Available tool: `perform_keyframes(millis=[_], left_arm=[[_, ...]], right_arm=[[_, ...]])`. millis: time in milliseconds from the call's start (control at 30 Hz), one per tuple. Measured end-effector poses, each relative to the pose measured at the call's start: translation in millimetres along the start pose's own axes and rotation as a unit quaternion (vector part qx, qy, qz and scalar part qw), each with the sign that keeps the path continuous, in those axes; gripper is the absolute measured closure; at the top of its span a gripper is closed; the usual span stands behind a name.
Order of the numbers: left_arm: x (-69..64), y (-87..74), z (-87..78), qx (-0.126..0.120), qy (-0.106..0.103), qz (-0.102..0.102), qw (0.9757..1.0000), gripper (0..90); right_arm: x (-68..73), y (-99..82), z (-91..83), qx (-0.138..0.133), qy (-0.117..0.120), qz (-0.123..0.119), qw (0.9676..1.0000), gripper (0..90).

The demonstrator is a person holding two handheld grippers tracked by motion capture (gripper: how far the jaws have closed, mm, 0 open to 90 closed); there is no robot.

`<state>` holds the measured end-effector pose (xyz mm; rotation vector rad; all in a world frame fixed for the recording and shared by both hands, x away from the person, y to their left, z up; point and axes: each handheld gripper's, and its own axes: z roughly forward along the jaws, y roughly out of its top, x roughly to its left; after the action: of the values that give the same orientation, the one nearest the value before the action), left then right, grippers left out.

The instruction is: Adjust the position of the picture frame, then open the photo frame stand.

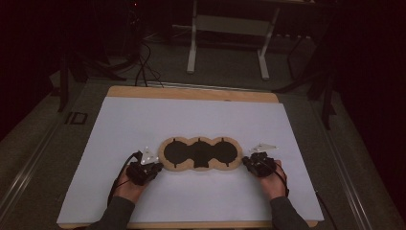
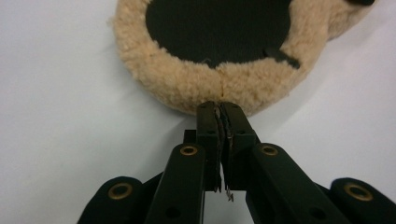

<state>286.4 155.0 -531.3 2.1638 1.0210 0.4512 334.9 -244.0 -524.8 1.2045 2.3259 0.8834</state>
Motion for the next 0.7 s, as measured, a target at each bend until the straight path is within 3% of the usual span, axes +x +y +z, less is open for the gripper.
perform_keyframes(millis=[133,300,467,700], left_arm=[[-0.7,0.8,-4.6,-0.018,-0.002,-0.005,0.9998,85.5],[-1.6,2.2,-8.5,-0.032,0.003,-0.005,0.9995,80.1],[-2.4,2.5,-11.4,-0.043,0.002,-0.009,0.9990,76.0],[-1.9,2.2,-18.1,-0.067,0.012,-0.022,0.9975,69.6]], right_arm=[[-3.7,-2.4,-5.4,-0.013,-0.002,0.008,0.9999,80.2],[-10.6,-6.5,-12.3,-0.025,-0.014,0.030,0.9991,69.5],[-16.4,-10.3,-16.1,-0.036,-0.011,0.042,0.9984,62.2],[-17.7,-9.9,-18.0,-0.042,-0.006,0.045,0.9981,57.1]])
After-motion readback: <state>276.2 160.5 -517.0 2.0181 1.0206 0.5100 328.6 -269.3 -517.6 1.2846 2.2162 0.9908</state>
